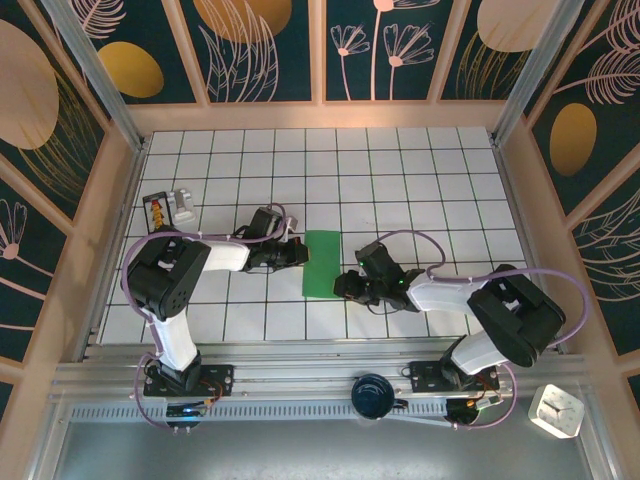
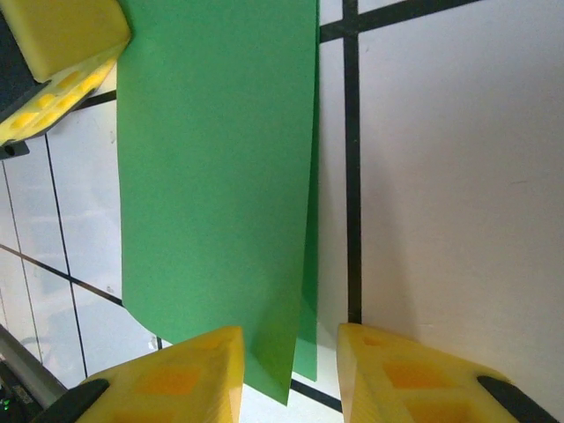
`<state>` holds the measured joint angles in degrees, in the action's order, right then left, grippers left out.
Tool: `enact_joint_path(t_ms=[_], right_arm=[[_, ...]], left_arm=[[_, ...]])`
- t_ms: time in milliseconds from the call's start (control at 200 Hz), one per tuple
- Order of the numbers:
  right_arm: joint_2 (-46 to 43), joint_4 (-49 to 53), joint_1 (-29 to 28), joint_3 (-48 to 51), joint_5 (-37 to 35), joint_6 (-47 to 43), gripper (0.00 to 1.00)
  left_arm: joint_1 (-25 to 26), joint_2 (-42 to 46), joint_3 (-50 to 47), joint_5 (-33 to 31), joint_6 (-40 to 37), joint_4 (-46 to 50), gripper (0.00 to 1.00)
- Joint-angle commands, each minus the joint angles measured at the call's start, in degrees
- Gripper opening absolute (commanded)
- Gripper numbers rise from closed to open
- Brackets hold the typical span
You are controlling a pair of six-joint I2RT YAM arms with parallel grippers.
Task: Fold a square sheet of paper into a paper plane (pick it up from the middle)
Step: First fold in half a square sheet of paper at the center of the table.
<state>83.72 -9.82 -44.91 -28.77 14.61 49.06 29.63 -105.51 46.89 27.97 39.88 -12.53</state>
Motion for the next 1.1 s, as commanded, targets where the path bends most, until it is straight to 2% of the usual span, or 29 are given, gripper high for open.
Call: enact_joint_path(t_ms=[0,726,1091], right_arm=[[1.25,-3.49,-0.52,1.0,0.52,2.1,0.33],[4.64,-10.26,0.98,-1.25,1.02,5.94,0.24],[5.84,-11.97,3.11,-2.38,1.23,6.51,0.24]], left_arm=[[0.07,-1.94,-0.71,-0.98,-1.81,0.86,0.02],[0.04,-2.39,-0.06,-0.72,-3.31,2.34,0.01],[0.08,-2.41,0.28,-0.91,-4.08,3.22,0.01]])
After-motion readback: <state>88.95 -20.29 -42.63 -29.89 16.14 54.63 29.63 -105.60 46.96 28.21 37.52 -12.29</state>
